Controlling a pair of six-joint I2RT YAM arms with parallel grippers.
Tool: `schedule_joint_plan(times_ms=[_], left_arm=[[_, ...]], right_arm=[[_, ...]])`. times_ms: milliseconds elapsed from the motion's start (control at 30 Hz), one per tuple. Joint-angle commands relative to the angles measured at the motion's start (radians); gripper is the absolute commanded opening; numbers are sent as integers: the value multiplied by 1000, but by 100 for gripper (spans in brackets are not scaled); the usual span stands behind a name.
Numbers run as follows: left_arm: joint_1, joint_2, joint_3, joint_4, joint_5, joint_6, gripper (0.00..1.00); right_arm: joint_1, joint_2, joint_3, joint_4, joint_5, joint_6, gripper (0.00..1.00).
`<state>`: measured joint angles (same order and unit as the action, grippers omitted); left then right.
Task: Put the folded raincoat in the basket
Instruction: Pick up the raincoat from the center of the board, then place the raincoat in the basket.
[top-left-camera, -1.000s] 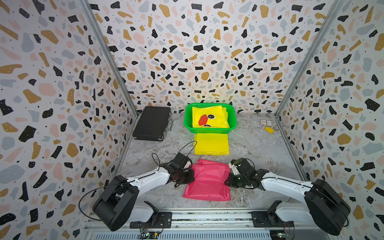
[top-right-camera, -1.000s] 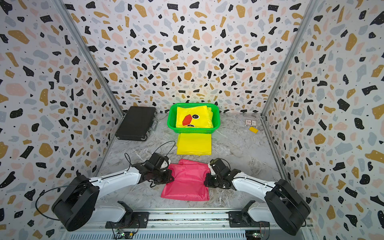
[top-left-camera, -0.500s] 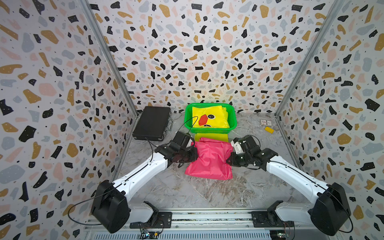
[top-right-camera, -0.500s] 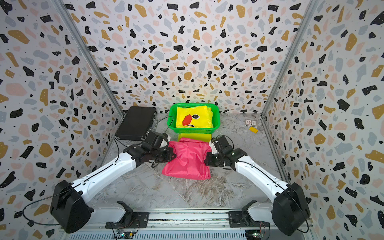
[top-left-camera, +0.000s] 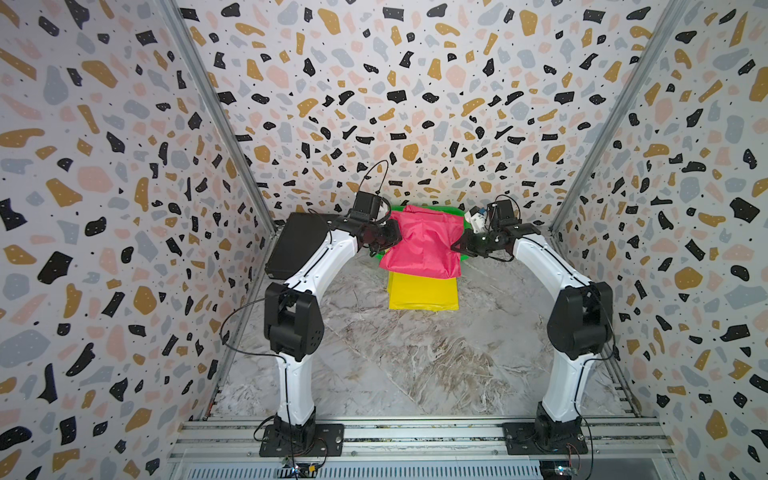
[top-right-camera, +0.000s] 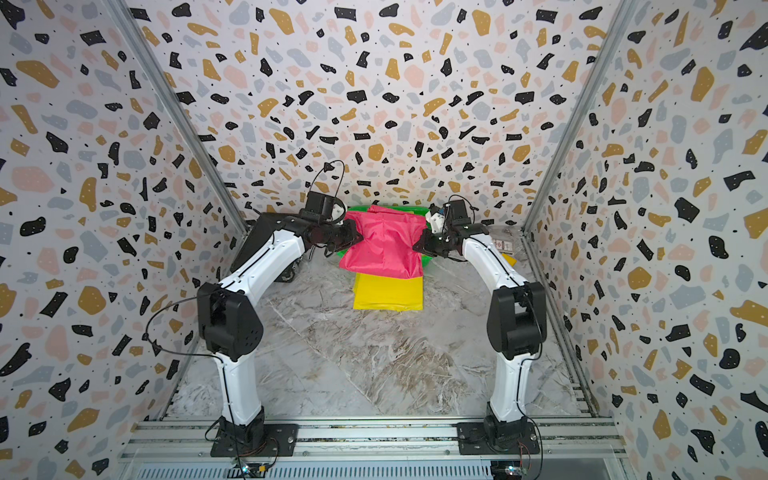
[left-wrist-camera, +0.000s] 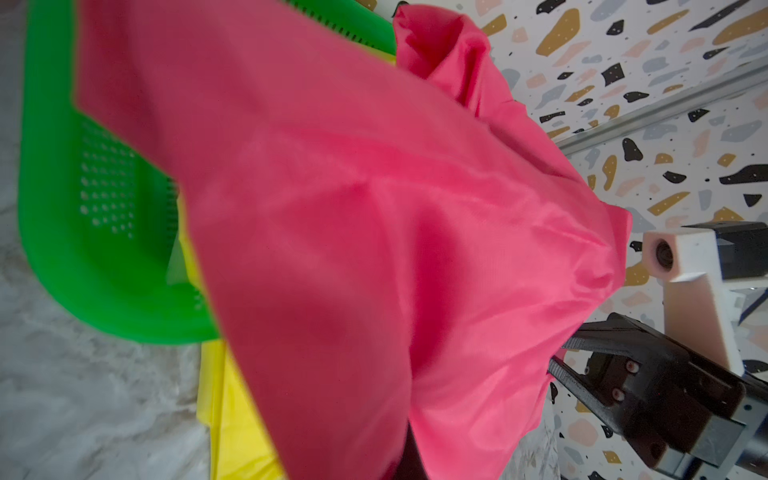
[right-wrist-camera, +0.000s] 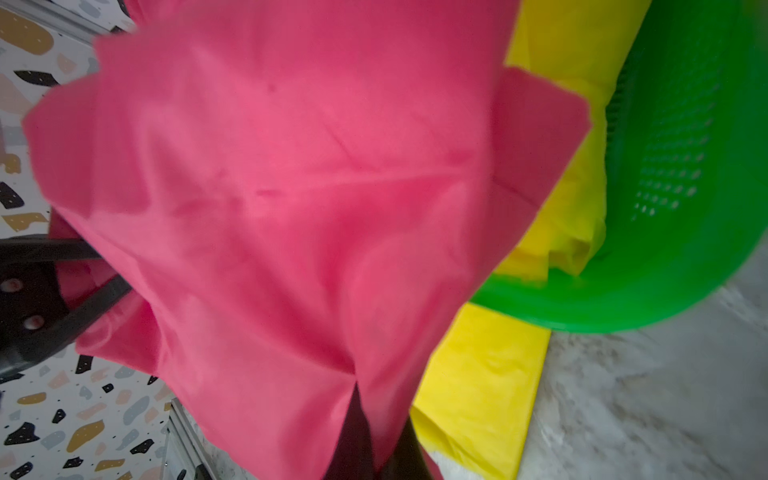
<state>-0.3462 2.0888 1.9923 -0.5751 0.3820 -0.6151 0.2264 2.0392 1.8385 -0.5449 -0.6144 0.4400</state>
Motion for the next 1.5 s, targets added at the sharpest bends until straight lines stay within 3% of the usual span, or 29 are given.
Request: schedule_joint_plan(times_ms=[0,133,300,533,567,700,900,1100,1300,1400,1467], left_arm=[[34,160,171,15,98,2,0],[56,324,357,38,117,-11,0],[77,418,452,116,101,-41,0],[82,475,493,120,48,2,0],[83,479,492,120,36,10,0],[87,505,509,133,34,22,20],[89,504,541,88,28,59,59],[90,406,540,9,-34,133,91],[111,306,477,30,-12,76,94],[109,261,442,29,-3,59,92],[103,228,369,118,41,15,91]], right_arm=[[-46,142,171,-15,-157,7,0],[-84,308,379,-10,-214,54,0],[-91,425,548,-2,-219,73,0],[-96,517,596,123,-235,176,0],[-96,525,600,127,-230,182,7],[-99,539,603,123,-211,183,15],[-117,519,603,92,-203,171,42],[-125,424,604,0,-140,94,51],[-125,294,575,-162,31,-56,54],[-121,241,507,-138,17,-60,54],[-107,225,475,-123,8,-64,51]])
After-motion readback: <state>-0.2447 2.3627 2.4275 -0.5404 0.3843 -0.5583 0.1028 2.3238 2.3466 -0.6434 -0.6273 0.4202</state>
